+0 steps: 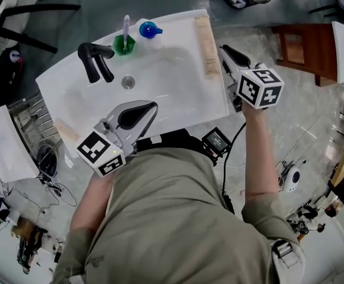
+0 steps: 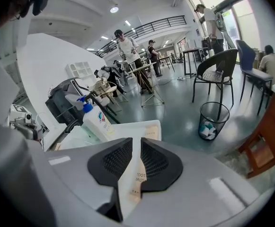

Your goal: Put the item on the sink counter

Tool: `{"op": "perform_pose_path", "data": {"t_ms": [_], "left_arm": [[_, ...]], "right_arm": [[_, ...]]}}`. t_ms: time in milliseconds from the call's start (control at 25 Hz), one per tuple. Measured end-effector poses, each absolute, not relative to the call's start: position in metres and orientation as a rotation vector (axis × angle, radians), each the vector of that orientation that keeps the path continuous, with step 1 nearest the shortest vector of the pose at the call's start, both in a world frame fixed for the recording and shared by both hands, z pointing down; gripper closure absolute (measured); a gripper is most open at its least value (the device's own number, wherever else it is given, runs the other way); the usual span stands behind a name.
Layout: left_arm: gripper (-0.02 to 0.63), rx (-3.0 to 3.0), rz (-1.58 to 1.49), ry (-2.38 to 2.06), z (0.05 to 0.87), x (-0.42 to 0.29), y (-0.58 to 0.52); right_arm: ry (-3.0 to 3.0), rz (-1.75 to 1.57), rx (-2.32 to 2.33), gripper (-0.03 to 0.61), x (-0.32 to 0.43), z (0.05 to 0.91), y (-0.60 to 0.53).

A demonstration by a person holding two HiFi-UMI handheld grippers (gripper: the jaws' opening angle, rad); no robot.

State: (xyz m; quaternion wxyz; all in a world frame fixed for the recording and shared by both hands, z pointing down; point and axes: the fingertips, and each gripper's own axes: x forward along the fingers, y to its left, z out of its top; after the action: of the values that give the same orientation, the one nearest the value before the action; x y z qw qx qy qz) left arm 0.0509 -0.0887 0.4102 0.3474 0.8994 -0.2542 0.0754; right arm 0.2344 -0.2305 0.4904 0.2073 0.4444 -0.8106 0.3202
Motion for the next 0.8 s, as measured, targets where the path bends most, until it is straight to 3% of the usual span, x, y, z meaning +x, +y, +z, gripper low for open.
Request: {"op": "perform_pose_path", "data": {"t_ms": [800], "left_arm": [[0.609,2.448,0.193,-0.55,0.375,0.025,-0.063]], "right_arm": [[-2.388,0.815,1.293,0.565,0.174,0.415,-0.169]]}}
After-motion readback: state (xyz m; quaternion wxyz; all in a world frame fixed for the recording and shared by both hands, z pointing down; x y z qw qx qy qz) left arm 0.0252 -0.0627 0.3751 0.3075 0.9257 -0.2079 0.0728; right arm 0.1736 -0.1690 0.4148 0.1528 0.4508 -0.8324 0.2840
